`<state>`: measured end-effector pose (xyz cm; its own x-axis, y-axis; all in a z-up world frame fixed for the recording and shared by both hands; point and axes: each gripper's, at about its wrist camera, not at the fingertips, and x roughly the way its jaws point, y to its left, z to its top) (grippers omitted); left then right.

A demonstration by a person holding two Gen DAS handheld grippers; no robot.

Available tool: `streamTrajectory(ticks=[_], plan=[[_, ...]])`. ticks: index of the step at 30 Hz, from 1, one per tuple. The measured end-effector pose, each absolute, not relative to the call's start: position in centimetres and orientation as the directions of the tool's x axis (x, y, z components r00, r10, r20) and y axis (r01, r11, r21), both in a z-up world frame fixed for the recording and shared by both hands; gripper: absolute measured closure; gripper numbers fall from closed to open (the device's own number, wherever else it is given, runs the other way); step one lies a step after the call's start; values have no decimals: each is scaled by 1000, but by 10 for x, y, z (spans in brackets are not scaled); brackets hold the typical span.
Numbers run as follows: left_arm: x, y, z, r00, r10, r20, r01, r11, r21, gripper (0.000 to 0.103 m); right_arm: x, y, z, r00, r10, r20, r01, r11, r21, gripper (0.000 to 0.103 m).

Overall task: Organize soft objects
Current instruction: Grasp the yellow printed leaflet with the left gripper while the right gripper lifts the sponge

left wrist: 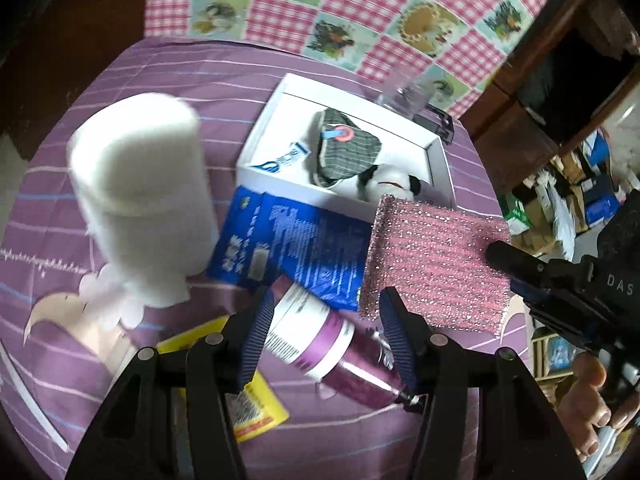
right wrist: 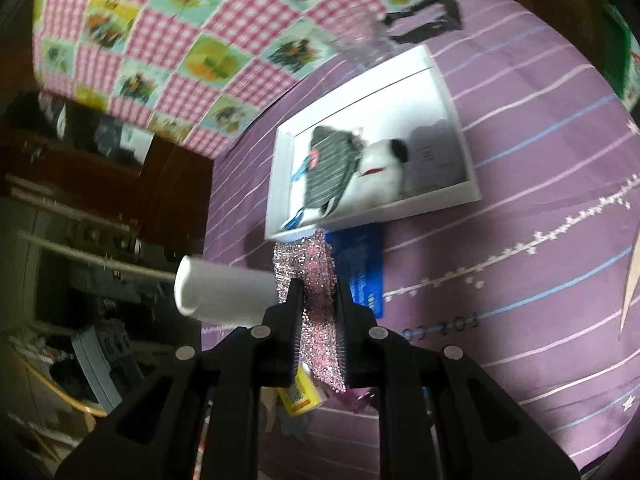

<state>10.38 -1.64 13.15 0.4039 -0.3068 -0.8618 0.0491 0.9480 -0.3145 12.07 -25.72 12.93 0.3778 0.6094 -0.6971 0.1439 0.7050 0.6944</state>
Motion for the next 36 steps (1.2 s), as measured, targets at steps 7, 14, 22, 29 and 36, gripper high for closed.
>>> streamTrajectory(ticks=[7,14,22,29,36], plan=[[87,14,134,413,-246,-877,-38,957,-287,48,117,-229,141,343,612,-713,42,748,662,86],[78,42,107,354,-189,-916,-164,952,-259,48,113,-210,147,325,585,-743,-34,792,609,86],[75,59,75,278,-195,-941,-288,917,-275,48,116,-209,141,312,579,-753,-24,797,603,86],[79,58,41,209,-251,-945,-383,868,-315,38,118,-215,137,317,572,-756,3,797,604,86],[83,31,39,205,-183,-962,-361,899,-248,22,122,-222,130,309,578,-756,36,787,616,86]])
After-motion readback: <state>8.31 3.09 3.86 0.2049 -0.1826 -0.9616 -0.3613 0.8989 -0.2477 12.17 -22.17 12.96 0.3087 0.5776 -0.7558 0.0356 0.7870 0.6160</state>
